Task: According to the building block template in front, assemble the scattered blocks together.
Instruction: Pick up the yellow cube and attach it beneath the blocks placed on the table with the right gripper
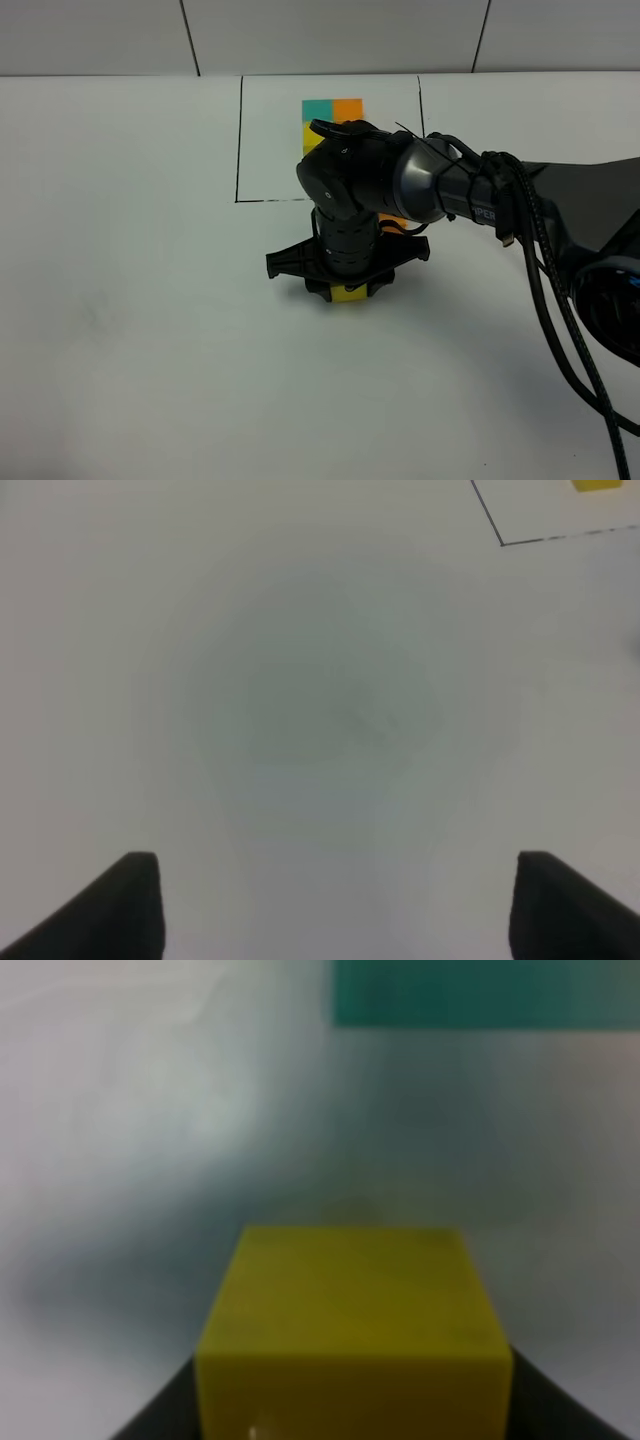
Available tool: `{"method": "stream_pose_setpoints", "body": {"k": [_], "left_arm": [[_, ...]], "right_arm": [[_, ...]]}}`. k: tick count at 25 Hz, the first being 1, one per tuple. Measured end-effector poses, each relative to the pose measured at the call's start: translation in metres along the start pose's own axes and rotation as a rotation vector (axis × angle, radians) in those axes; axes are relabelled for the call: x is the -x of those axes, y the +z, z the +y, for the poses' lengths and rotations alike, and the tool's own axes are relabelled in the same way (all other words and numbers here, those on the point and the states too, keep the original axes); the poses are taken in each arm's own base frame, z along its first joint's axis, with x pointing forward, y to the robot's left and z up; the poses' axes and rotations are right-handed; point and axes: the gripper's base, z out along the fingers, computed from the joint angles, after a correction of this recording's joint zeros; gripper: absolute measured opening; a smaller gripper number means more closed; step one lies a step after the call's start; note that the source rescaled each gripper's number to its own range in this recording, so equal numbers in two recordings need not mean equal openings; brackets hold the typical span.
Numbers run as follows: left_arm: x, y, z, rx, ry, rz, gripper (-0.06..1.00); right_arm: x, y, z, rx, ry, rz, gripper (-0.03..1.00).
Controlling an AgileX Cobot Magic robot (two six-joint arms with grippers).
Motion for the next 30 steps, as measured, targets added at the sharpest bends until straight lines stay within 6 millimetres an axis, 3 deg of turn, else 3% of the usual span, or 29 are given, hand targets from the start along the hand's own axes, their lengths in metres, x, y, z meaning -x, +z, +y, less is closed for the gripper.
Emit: {"method": "stream_pose_setpoints", "body": {"k": [10, 30], "left_arm": [[0.0, 0.0, 0.0, 0.0, 0.0, 0.0, 0.62], [0.0, 0.0, 0.0, 0.0, 0.001, 0.0, 0.62]], "right_arm": [[0.009, 0.012, -0.008, 0.005, 0.002, -0.002, 0.02], [0.017, 0.015, -0.014, 0.022, 0.02, -0.025, 0.02]]}}
